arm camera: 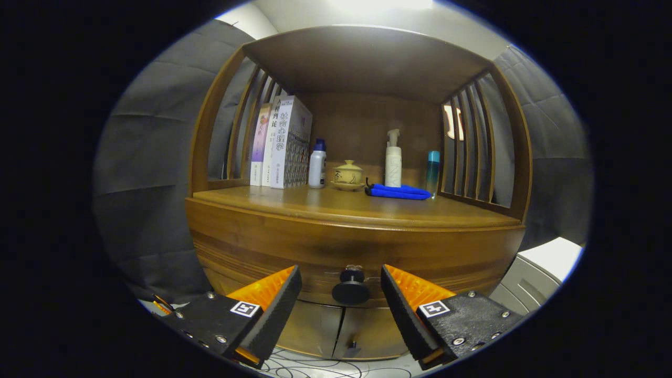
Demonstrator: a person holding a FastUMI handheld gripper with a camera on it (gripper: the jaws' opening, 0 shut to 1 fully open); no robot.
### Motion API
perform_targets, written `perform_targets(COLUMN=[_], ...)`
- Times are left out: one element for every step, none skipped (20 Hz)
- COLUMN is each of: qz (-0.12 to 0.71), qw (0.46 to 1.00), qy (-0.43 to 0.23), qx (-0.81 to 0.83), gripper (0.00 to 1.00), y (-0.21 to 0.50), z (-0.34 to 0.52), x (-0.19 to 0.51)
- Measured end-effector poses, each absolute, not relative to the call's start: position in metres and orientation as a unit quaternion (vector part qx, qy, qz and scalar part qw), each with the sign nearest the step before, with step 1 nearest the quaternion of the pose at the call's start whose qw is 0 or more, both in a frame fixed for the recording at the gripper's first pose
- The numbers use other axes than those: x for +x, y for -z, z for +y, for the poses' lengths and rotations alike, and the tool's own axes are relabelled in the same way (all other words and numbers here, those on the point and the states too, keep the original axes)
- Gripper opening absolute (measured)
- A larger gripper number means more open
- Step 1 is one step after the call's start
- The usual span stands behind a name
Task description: Pull open the drawer, take out the items inside it, and place them on the countertop above the cabinet.
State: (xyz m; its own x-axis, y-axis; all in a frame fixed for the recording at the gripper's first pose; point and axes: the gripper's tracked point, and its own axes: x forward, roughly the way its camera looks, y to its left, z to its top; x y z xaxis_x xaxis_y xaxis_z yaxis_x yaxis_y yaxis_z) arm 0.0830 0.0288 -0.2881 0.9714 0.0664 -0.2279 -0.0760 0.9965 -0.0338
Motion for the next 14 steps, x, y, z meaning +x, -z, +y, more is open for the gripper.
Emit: perform_targets(qz=[0.116, 0.118, 0.12, 0.121, 0.122, 0.123, 0.125, 0.126, 0.127, 0.127, 0.129, 0.128, 0.126, 0.126], qw=[0.993, 0.992, 0.992, 0.992, 0.992, 0.992, 0.992, 0.992, 0.992, 0.992, 0.992, 0.991, 0.992, 0.991], qy=[-0.033, -0.032, -0.032, -0.029, -0.028, -0.025, -0.023, -0.022, -0.02, -0.019, -0.013, -0.016, -0.017, -0.018], qx=[-0.016, -0.01, -0.004, 0.001, 0.005, 0.006, 0.006, 0.007, 0.009, 0.011, 0.012, 0.016, 0.025, 0.031], gripper=[0.94, 0.92, 0.91, 0.89, 0.88, 0.84, 0.82, 0.77, 0.73, 0.67, 0.62, 0.56, 0.5, 0.48], y=[0.292, 0.296, 0.298, 0.301, 0.304, 0.306, 0.309, 0.311, 0.312, 0.314, 0.317, 0.318, 0.317, 0.32], z=[0.027, 0.028, 0.028, 0.026, 0.025, 0.024, 0.022, 0.022, 0.022, 0.02, 0.018, 0.019, 0.019, 0.019], x=[0.085, 0.088, 0.09, 0.091, 0.093, 0.095, 0.097, 0.098, 0.1, 0.102, 0.103, 0.101, 0.103, 0.102])
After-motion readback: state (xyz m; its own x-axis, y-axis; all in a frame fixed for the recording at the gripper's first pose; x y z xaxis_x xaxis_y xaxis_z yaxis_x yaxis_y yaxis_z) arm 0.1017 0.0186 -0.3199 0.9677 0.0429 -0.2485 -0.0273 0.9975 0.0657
